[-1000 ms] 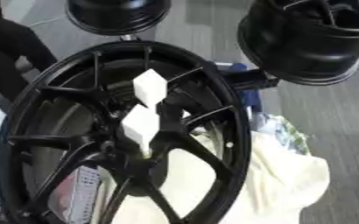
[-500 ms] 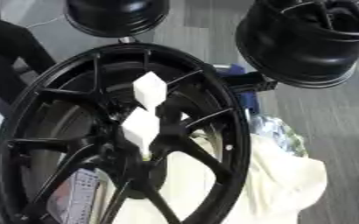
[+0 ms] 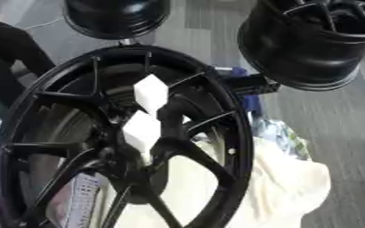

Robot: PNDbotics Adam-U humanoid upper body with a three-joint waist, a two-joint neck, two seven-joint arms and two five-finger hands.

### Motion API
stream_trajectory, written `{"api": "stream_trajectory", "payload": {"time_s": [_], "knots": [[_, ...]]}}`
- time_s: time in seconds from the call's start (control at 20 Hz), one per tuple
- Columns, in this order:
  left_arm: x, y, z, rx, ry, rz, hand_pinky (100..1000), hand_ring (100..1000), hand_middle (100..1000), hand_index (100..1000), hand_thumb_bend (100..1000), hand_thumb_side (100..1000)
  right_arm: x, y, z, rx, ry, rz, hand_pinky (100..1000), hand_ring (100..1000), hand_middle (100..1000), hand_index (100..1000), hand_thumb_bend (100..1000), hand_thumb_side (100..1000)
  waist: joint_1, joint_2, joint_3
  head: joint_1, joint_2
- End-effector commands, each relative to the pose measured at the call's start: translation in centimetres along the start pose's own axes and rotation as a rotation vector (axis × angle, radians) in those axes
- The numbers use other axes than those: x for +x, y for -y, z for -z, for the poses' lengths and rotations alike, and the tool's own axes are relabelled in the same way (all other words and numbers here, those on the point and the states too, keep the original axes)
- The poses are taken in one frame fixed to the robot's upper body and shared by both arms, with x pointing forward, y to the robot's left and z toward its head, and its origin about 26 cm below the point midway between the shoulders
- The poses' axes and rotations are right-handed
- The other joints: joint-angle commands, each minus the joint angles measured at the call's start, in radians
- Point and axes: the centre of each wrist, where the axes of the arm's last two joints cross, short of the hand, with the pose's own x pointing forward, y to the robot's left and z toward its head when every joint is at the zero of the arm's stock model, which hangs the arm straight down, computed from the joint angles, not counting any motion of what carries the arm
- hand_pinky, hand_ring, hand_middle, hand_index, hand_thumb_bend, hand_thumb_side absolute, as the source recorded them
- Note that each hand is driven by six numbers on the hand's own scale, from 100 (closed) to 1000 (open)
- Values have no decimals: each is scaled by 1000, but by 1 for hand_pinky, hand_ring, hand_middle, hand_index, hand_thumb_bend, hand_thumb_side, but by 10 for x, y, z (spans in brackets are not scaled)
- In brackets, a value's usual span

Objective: Pull the pin out of the wheel hub.

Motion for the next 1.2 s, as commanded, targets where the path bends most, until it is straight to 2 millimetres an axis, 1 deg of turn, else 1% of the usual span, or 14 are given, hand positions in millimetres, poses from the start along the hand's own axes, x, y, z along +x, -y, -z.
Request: {"api": "stream_trajectory", "payload": {"time_s": [0.05, 0.1, 0.15, 0.2, 0.3, 0.45, 0.6, 0.7, 0.75, 0.85, 0.9, 0.95, 1.05, 1.2], "knots": [[-2, -16, -3, 27, 2, 16, 880, 860, 788, 892, 100, 222, 11, 10, 8, -354, -189, -209, 837, 609, 778, 902, 100, 358, 3, -16, 0, -4, -14], [-3, -15, -3, 22, 4, 15, 882, 865, 795, 898, 100, 156, 11, 10, 8, -355, -189, -209, 837, 609, 778, 902, 100, 358, 3, -16, 0, -5, -14], [-3, -14, -3, 13, 8, 17, 892, 880, 812, 911, 100, 146, 11, 10, 8, -355, -190, -209, 837, 609, 778, 902, 100, 359, 3, -16, -1, -5, -14], [-3, -13, -3, 3, 14, 18, 907, 895, 822, 910, 162, 134, 11, 10, 8, -354, -191, -209, 837, 609, 778, 902, 100, 358, 2, -16, -1, -4, -14], [-3, -12, -3, -11, 28, 18, 907, 891, 804, 889, 187, 140, 11, 10, 8, -354, -191, -209, 837, 609, 778, 902, 100, 359, 2, -17, -1, -5, -15], [-3, -11, -3, -7, 31, 6, 899, 876, 774, 876, 119, 153, 11, 10, 8, -354, -191, -208, 837, 609, 778, 902, 100, 358, 2, -17, -1, -6, -16], [-3, -9, -3, -3, 32, -16, 898, 873, 765, 871, 100, 166, 11, 10, 8, -355, -190, -209, 836, 609, 778, 902, 100, 357, 3, -17, -1, -7, -16], [0, -10, -2, 8, 43, -43, 900, 867, 755, 865, 100, 198, 11, 10, 8, -356, -189, -209, 836, 609, 778, 902, 100, 357, 3, -18, -1, -8, -15], [3, -10, -2, 17, 56, -63, 898, 859, 744, 857, 100, 252, 11, 10, 8, -357, -189, -210, 836, 608, 777, 901, 100, 356, 3, -18, 0, -8, -14], [16, -14, -3, 34, 113, -105, 898, 852, 732, 853, 100, 258, 11, 11, 8, -359, -187, -210, 836, 608, 777, 901, 100, 355, 4, -19, 1, -8, -13], [25, -18, -4, 45, 158, -122, 894, 844, 723, 850, 100, 493, 12, 11, 8, -360, -185, -211, 836, 608, 777, 901, 100, 370, 4, -20, 2, -8, -12], [36, -22, -5, 60, 206, -134, 891, 839, 716, 847, 100, 272, 12, 11, 8, -361, -183, -211, 836, 609, 777, 901, 100, 352, 4, -20, 2, -7, -12], [59, -31, -10, 93, 298, -151, 890, 835, 709, 846, 100, 286, 13, 11, 8, -362, -178, -212, 836, 609, 777, 900, 100, 349, 4, -21, 3, -6, -11], [108, -43, -29, 146, 522, -177, 888, 832, 702, 844, 100, 317, 15, 12, 8, -367, -171, -213, 836, 609, 776, 900, 100, 346, 3, -21, 5, -6, -10]]}}
